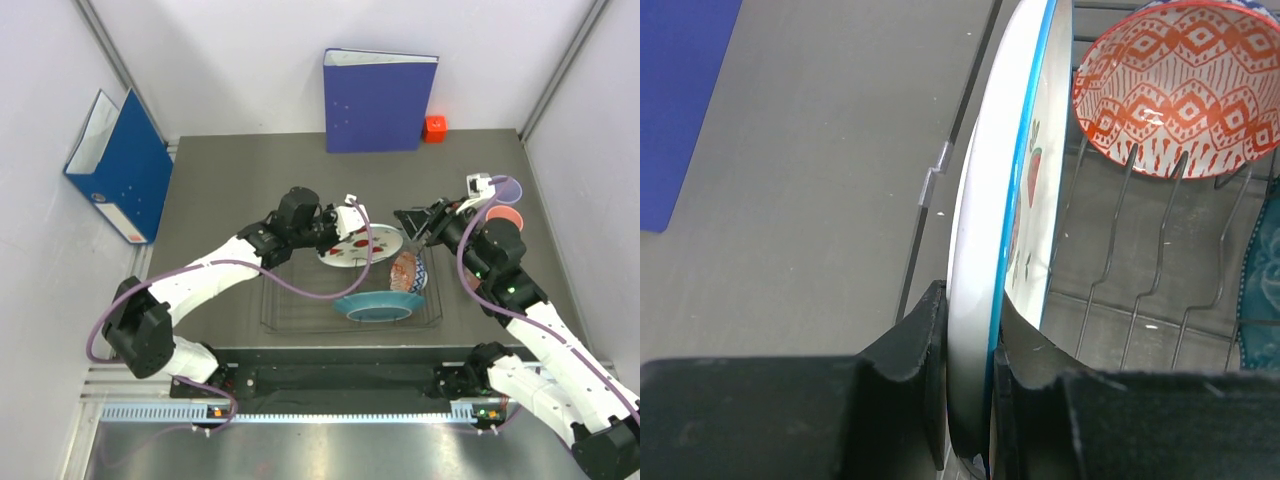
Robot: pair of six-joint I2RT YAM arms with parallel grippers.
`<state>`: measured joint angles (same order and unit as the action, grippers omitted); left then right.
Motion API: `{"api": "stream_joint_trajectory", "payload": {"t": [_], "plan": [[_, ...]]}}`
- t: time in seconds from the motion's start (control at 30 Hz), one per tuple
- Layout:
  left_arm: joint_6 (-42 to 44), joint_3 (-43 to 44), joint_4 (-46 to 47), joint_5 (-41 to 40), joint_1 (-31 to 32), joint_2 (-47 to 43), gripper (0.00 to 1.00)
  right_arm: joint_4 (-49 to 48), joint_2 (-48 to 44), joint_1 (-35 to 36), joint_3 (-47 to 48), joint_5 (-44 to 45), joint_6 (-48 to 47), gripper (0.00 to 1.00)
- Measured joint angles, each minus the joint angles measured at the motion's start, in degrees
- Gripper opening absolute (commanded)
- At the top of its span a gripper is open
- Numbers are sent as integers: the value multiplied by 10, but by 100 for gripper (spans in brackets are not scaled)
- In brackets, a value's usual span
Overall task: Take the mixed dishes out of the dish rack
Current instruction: Pick up the plate from the dish rack.
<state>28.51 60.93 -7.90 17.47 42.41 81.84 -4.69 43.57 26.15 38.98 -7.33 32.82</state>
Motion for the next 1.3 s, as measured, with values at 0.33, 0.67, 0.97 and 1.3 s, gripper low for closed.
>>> {"api": "stream_joint_trajectory", "payload": {"t": [0.33, 0.67, 0.97, 1.3], "plan": [[0, 37, -41, -5, 0, -9, 0, 0, -11, 0, 0, -1, 0, 60], [-5, 69, -45, -22, 0, -40, 0, 3, -17, 0, 5, -1, 0, 60], [-19, 88, -18, -67, -4, -55, 0, 13, -41, 0, 40, 2, 0, 60], [-146, 173, -45, -145, -42, -41, 0, 24, -67, 0, 52, 33, -5, 61]]}}
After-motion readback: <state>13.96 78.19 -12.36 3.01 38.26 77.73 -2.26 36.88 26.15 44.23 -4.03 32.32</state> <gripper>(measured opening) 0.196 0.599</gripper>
